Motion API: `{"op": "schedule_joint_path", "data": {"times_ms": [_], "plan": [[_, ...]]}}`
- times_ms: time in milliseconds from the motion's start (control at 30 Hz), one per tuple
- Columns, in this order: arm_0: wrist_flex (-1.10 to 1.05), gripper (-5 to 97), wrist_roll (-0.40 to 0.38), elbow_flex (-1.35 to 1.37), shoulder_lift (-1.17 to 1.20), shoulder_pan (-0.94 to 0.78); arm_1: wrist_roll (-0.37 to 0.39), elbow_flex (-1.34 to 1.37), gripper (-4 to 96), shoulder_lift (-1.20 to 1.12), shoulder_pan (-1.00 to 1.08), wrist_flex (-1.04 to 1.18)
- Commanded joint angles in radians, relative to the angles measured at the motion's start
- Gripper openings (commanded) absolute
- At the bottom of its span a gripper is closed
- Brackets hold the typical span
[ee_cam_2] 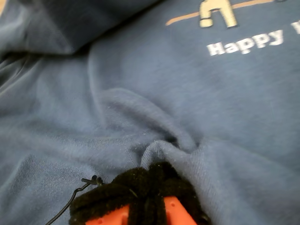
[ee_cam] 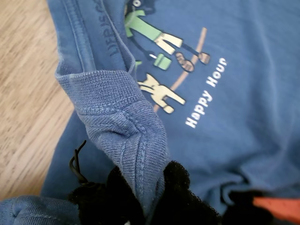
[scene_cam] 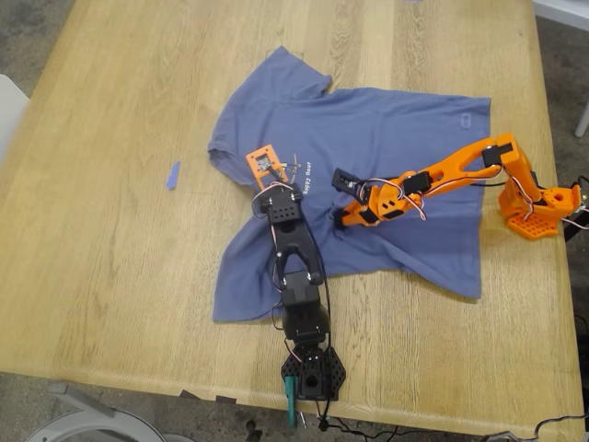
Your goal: Fold a T-shirt
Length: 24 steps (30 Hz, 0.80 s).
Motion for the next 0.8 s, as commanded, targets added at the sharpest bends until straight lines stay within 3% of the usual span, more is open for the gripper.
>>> {"op": "schedule_joint_path", "data": {"times_ms": [0, 767], "plan": [[-0.035, 0, -0.009, -0.005, 0.16, 0.049, -0.011, -0.025, 0.0, 0.051, 0.052, -0.017], [-0.052, 0, 0.0, -0.158, 0.189, 0.334, -0.02, 0.029, 0.0, 0.167, 0.196, -0.043]]}}
